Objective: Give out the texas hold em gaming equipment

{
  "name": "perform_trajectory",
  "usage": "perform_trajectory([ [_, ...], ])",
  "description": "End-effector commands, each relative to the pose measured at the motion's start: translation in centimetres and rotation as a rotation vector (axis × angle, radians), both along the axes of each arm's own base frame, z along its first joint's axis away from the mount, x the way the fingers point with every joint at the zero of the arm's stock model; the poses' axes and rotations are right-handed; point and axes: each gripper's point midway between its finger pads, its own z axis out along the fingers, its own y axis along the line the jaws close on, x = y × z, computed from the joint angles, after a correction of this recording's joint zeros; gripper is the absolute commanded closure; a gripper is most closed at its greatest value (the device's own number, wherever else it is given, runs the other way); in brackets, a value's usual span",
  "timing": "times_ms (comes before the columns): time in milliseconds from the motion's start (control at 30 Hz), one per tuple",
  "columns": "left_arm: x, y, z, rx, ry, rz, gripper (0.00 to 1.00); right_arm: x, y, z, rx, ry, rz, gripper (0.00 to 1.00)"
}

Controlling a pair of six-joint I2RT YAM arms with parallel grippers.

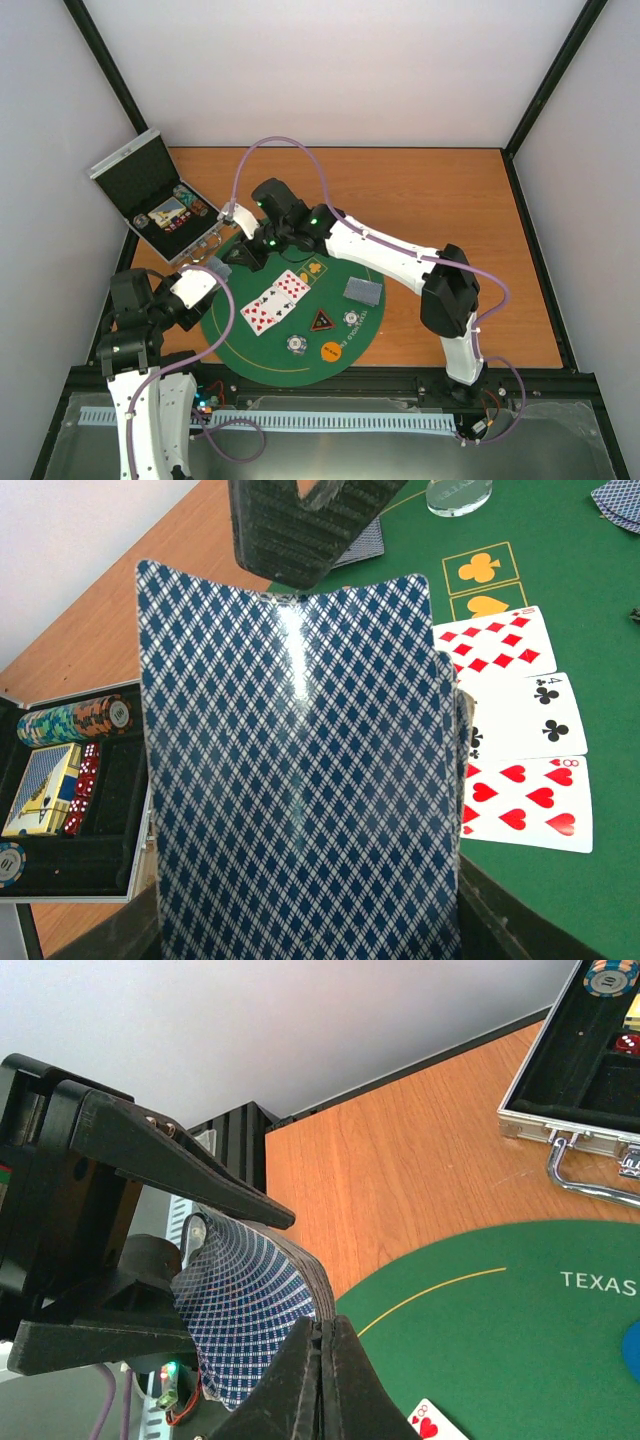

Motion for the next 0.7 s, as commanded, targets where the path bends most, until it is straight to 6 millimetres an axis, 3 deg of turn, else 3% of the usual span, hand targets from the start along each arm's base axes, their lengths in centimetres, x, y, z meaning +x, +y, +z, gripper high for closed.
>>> perform_trajectory([
  [0,0.3,-0.3,0.9,0.007,-0.038,-0.028,0.49,-0.4,-0.3,2.9,0.051,-0.018,0.02,0.96],
  [100,0.3,-0.3,0.9,0.006,-0.035,-0.027,0.49,-0.3,0.0,2.3,0.045,0.005,0.02,0.82],
  [267,0.3,-0.3,0.8,0.006,-0.034,-0.029,0.49,-0.4,0.8,2.0,0.052,0.021,0.041,0.69],
  [400,0.3,-0.3,0.9,0.006,-0.035,-0.032,0.49,0.2,1.4,0.6,0.024,0.014,0.023,0.55],
  [667,0.3,-0.3,0.8,0.006,-0.034,-0.032,0.49,0.0,2.1,-0.5,0.013,0.025,0.05,0.37],
])
